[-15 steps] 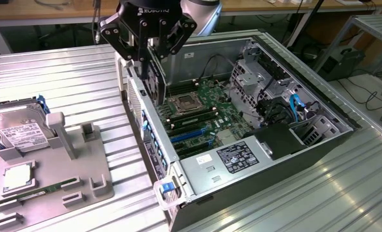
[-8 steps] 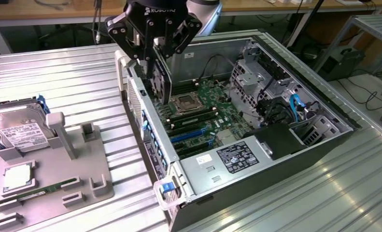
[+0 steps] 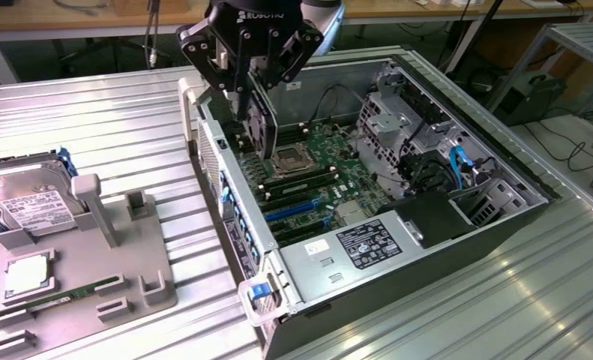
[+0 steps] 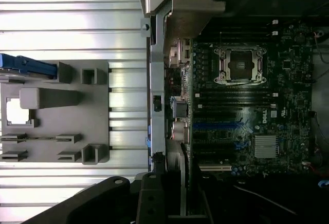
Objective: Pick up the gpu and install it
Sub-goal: 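Pick up the gpu and move the gpu toward the slot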
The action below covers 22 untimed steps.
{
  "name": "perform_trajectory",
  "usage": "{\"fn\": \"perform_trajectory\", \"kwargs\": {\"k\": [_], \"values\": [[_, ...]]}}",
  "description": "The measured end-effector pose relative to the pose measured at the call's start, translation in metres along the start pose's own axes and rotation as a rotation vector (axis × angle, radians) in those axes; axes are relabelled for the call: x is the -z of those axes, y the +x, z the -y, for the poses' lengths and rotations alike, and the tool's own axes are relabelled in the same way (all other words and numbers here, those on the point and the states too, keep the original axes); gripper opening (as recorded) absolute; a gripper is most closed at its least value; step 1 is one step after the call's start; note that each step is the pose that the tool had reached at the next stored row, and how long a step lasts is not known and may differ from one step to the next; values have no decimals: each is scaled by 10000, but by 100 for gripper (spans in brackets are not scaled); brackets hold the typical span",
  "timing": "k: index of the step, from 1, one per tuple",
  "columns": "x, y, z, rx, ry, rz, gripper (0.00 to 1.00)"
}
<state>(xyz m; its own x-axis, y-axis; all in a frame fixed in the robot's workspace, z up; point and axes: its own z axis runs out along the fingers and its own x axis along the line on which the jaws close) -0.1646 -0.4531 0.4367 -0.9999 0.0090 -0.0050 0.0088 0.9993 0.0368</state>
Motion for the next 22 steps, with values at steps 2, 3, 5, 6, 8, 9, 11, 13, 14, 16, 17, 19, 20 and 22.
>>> {"fn": "perform_trajectory", "kwargs": {"k": [2, 3, 5, 6, 8, 9, 11, 13, 14, 16, 17, 19, 20, 22], "values": [[0, -31, 0, 0, 2, 0, 28], [0, -56, -1, 0, 4, 0, 28], [0, -84, -1, 0, 5, 0, 28], [-1, -103, -1, 0, 5, 0, 28], [-1, -134, -1, -1, 6, 0, 28], [-1, -148, -1, -1, 7, 0, 28], [-1, -176, -2, 0, 8, 0, 28], [-1, -204, -2, 0, 9, 1, 28], [-1, -216, -2, 0, 10, 0, 28], [-1, -244, -2, 0, 10, 0, 28], [-1, -256, -2, 0, 11, 0, 28], [-1, -282, -2, 0, 11, 0, 28], [-1, -297, -3, -1, 12, 0, 28], [-2, -321, -3, -1, 12, 0, 28]]}}
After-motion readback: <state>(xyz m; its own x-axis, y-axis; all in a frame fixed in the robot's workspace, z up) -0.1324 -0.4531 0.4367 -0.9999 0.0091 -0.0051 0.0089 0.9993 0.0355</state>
